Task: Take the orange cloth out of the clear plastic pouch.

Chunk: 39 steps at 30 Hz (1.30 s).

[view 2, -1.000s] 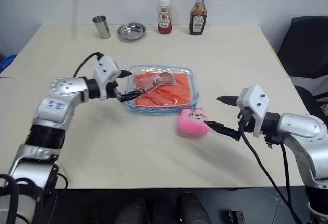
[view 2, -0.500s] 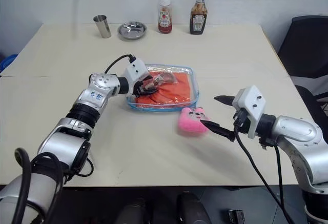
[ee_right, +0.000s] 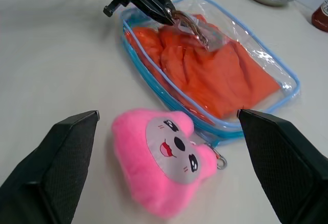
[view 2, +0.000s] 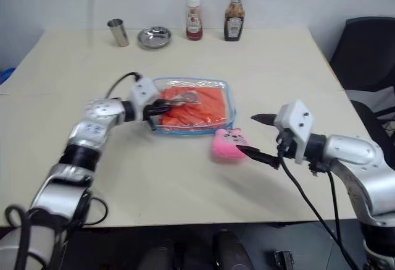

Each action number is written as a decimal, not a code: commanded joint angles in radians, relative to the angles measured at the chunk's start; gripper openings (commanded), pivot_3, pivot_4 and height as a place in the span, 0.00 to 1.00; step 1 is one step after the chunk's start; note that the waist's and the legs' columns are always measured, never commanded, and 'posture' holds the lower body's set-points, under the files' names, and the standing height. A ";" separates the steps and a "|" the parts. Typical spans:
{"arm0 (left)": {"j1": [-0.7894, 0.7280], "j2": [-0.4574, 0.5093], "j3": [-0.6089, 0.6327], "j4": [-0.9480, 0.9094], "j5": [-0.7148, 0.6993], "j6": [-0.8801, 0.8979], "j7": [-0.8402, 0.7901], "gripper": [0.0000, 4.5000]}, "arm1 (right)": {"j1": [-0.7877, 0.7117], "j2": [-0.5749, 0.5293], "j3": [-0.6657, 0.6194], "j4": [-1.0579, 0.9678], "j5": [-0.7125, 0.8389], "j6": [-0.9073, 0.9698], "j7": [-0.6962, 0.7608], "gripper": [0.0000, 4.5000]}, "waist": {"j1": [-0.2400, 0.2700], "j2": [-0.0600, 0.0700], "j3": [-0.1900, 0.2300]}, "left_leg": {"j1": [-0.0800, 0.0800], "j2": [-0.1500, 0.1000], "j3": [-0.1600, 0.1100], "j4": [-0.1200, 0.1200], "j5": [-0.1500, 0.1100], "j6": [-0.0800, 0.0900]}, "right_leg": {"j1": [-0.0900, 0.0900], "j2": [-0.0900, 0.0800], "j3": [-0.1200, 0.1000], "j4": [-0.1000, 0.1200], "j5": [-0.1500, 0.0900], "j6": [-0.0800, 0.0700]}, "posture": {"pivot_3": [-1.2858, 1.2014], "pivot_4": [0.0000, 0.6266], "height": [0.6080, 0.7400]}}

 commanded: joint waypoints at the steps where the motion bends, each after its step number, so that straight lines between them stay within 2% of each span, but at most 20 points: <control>1: 0.171 0.133 0.209 -0.271 -0.034 0.158 0.071 0.04 | -0.053 0.007 0.035 0.015 0.020 -0.018 0.053 1.00 | -0.003 0.000 0.000 | 0.000 0.000 0.000 0.000 0.000 0.000 | 0.000 0.000 0.000 0.000 0.000 0.000 | 0.52 0.24 1.00; 4: 0.376 0.208 0.375 -0.380 -0.034 0.260 0.121 0.04 | -0.084 0.009 0.070 0.039 0.023 -0.029 0.110 1.00 | -0.002 0.000 0.000 | 0.000 0.000 -0.002 -0.001 0.000 0.000 | 0.000 0.000 -0.001 -0.001 0.000 0.000 | 0.52 0.24 1.00; 6: 0.493 0.227 0.470 -0.390 -0.030 0.284 0.162 0.04 | -0.106 0.013 0.095 0.058 0.017 -0.041 0.144 1.00 | 0.002 0.000 0.000 | 0.000 -0.001 -0.002 -0.001 0.000 0.000 | 0.001 0.000 -0.001 -0.002 0.000 0.000 | 0.52 0.24 1.00; 8: 0.552 0.222 0.524 -0.371 -0.030 0.287 0.211 0.04 | -0.139 0.026 0.117 0.086 0.009 -0.049 0.157 1.00 | 0.011 0.000 0.000 | 0.000 -0.001 -0.005 0.000 0.000 0.000 | 0.003 -0.001 -0.003 -0.004 0.000 0.000 | 0.52 0.24 1.00; 12: 0.580 0.195 0.548 -0.315 -0.048 0.260 0.270 0.04 | -0.195 0.051 0.148 0.136 -0.005 -0.057 0.170 1.00 | 0.036 -0.001 0.000 | 0.000 -0.003 -0.011 0.004 -0.001 0.004 | 0.009 -0.007 -0.011 -0.006 0.000 0.000 | 0.52 0.24 1.00; 17: 0.626 0.182 0.556 -0.331 -0.061 0.249 0.298 0.41 | -0.223 0.058 0.165 0.169 -0.021 -0.068 0.190 1.00 | 0.036 -0.002 -0.001 | -0.003 -0.004 -0.011 0.004 -0.002 0.007 | 0.010 -0.009 -0.012 -0.007 0.000 0.000 | 0.52 0.24 1.00; 21: 0.672 0.215 0.624 -0.399 -0.148 0.350 0.236 0.67 | -0.208 0.051 0.150 0.169 -0.022 -0.070 0.195 1.00 | 0.025 -0.003 -0.001 | -0.004 -0.004 -0.011 0.003 -0.003 0.007 | 0.010 -0.009 -0.012 -0.006 0.000 0.000 | 0.52 0.24 1.00; 23: 0.681 0.231 0.661 -0.448 -0.228 0.413 0.175 0.67 | -0.199 0.049 0.143 0.168 -0.025 -0.070 0.189 1.00 | 0.021 -0.003 -0.001 | -0.003 -0.004 -0.011 0.003 -0.003 0.007 | 0.010 -0.009 -0.012 -0.007 0.000 0.000 | 0.52 0.24 1.00; 26: 0.651 0.285 0.698 -0.612 -0.434 0.513 0.018 0.67 | -0.174 0.040 0.119 0.155 -0.019 -0.062 0.176 1.00 | 0.023 -0.003 -0.001 | -0.003 -0.004 -0.011 0.003 -0.002 0.006 | 0.010 -0.009 -0.013 -0.007 0.000 0.000 | 0.52 0.24 1.00; 28: 0.604 0.338 0.646 -0.699 -0.503 0.534 -0.044 0.67 | -0.155 0.032 0.105 0.142 -0.014 -0.058 0.172 1.00 | 0.030 -0.004 0.000 | -0.003 -0.004 -0.011 0.003 -0.002 0.006 | 0.010 -0.009 -0.013 -0.008 0.000 0.000 | 0.52 0.24 1.00; 30: 0.514 0.388 0.483 -0.725 -0.462 0.483 -0.072 0.67 | -0.139 0.026 0.095 0.131 -0.015 -0.055 0.167 1.00 | 0.034 -0.004 -0.001 | -0.003 -0.005 -0.014 0.004 -0.002 0.006 | 0.012 -0.009 -0.013 -0.009 0.000 0.000 | 0.52 0.24 1.00; 32: 0.411 0.410 0.274 -0.702 -0.352 0.365 -0.109 0.67 | -0.126 0.019 0.086 0.123 -0.022 -0.056 0.157 1.00 | 0.035 0.000 -0.001 | -0.002 -0.008 -0.016 0.004 -0.002 0.006 | 0.013 -0.010 -0.012 -0.009 0.000 0.000 | 0.52 0.24 1.00; 34: 0.308 0.396 0.108 -0.632 -0.248 0.240 -0.141 0.67 | -0.118 0.016 0.078 0.116 -0.025 -0.054 0.144 1.00 | 0.030 0.002 -0.001 | -0.001 -0.010 -0.016 0.003 -0.001 0.007 | 0.015 -0.011 -0.011 -0.010 0.000 0.001 | 0.52 0.24 1.00; 36: 0.197 0.338 -0.021 -0.510 -0.165 0.119 -0.167 0.67 | -0.106 0.012 0.064 0.098 -0.018 -0.044 0.127 1.00 | 0.025 0.002 -0.001 | -0.002 -0.010 -0.016 0.003 -0.001 0.007 | 0.014 -0.010 -0.011 -0.010 0.000 0.001 | 0.52 0.24 1.00; 39: 0.092 0.284 -0.153 -0.325 -0.051 -0.072 -0.220 0.67 | -0.079 0.005 0.043 0.064 -0.012 -0.030 0.105 1.00 | 0.017 0.001 -0.001 | -0.004 -0.009 -0.014 0.002 0.001 0.007 | 0.010 -0.008 -0.009 -0.007 0.000 0.001 | 0.52 0.24 1.00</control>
